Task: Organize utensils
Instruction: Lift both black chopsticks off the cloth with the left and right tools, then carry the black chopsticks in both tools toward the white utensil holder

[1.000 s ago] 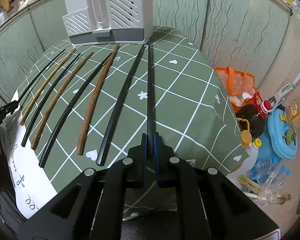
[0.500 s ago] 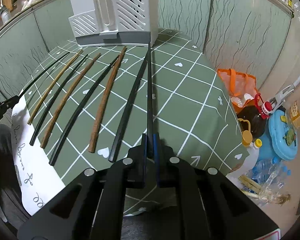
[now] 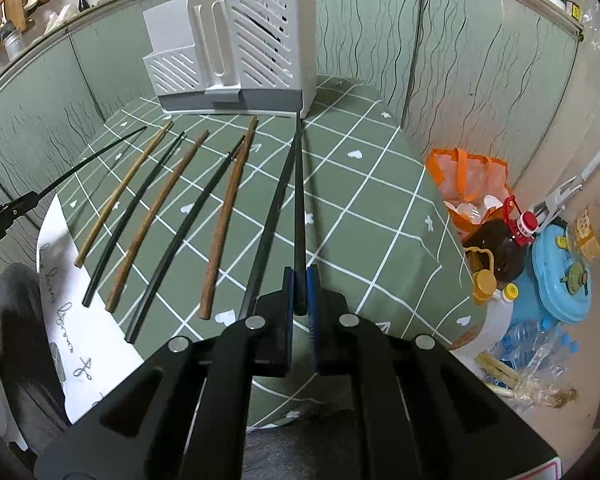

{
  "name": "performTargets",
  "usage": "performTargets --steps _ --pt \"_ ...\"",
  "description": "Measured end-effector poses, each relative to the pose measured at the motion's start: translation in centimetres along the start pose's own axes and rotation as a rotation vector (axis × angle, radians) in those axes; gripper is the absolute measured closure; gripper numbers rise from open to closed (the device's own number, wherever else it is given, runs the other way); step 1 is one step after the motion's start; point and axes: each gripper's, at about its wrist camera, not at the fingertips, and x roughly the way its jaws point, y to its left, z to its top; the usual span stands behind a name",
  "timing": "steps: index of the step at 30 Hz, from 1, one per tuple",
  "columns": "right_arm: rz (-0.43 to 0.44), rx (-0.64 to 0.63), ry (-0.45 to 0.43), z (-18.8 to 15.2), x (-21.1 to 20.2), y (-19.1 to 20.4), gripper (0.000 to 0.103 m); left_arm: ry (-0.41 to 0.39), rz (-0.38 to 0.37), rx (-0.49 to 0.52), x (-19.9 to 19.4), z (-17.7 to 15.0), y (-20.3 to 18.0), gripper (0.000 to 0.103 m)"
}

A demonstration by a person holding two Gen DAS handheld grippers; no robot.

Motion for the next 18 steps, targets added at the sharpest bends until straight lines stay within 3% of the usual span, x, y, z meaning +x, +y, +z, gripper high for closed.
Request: performTargets --steps 18 --pt "0.005 0.000 -0.063 3.6 -4.2 0.2 0.097 -0.045 -0.014 0.016 -2.5 3.8 -0.2 0.095"
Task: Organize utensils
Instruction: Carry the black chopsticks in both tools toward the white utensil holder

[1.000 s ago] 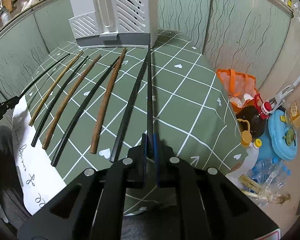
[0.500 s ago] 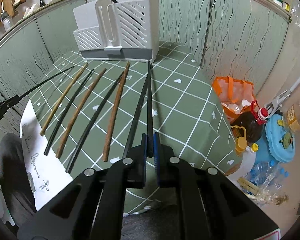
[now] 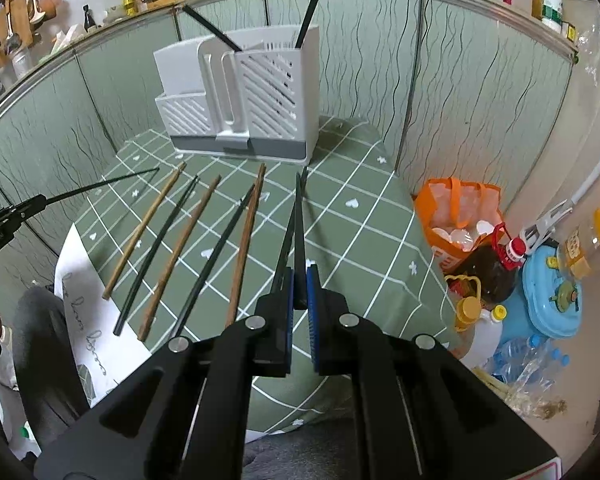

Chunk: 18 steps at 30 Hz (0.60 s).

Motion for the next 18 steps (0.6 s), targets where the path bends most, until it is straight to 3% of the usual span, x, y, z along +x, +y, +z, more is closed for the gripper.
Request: performTargets --steps 18 --pt "0.003 0.002 -0.084 5.4 -3.5 -0.3 0.097 -0.046 -0.020 0.004 -1.8 4.6 -0.4 0.095"
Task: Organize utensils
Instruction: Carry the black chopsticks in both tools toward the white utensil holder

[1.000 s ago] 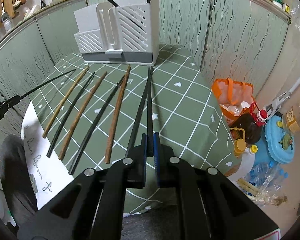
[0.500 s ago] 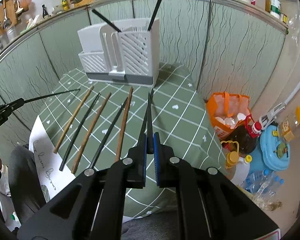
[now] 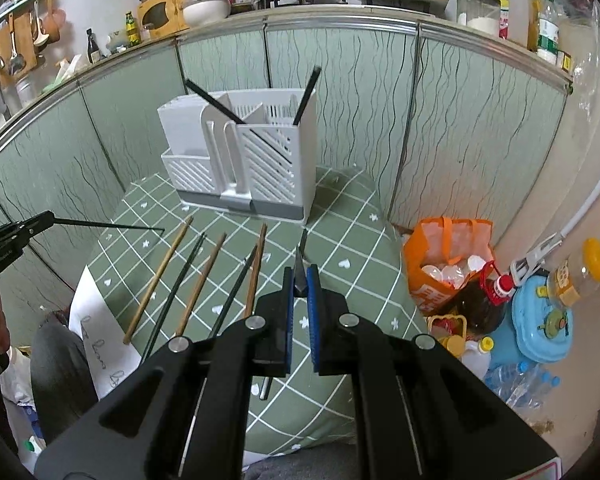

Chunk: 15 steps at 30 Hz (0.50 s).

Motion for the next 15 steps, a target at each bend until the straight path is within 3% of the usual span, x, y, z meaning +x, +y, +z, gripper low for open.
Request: performTargets --steps 15 --pt "0.004 0.006 -0.017 4.0 -0.1 -0.6 0.097 -0.002 -0.001 0.020 0.8 4.4 0.1 0.095"
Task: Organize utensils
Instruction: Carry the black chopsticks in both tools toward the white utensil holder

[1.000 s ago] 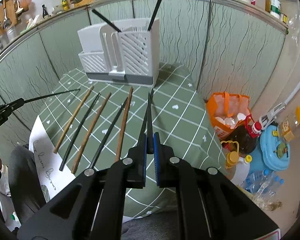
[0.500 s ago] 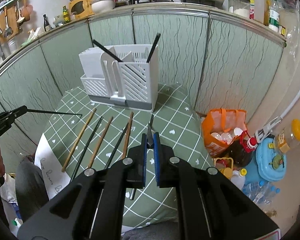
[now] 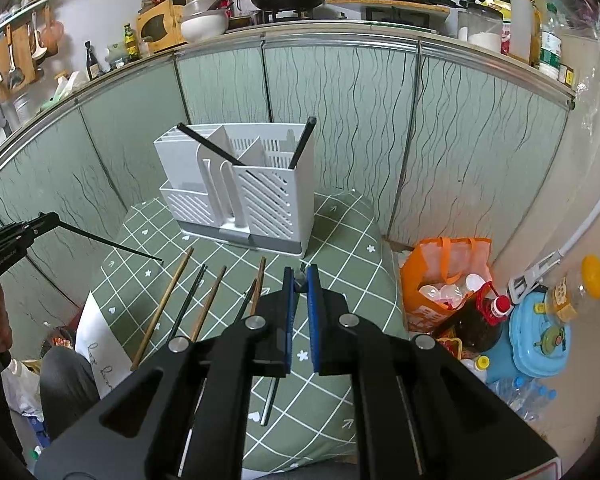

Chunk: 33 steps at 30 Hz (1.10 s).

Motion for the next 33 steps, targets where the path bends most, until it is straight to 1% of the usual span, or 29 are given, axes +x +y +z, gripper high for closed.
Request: performTargets --steps 5,11,24,33 --pt "0.000 0.008 0.012 0.6 0.5 -0.4 0.097 0.015 0.001 0.016 0.7 0.9 -0.2 0.095" --pt "-0.010 0.018 0.020 0.9 0.4 -0.9 0.097 0.031 -0.011 0.030 0.9 1.4 -0.6 0.095" --pt "-0.006 0.018 -0.008 1.2 -0.7 -0.9 0.097 -0.001 -0.014 0.030 -0.2 2.3 -1.0 0.095" --pt "-0.012 0.023 -0.043 2.6 -2.8 -0.7 0.097 -0.032 -0.013 0.043 -1.9 4.5 -1.6 0.095"
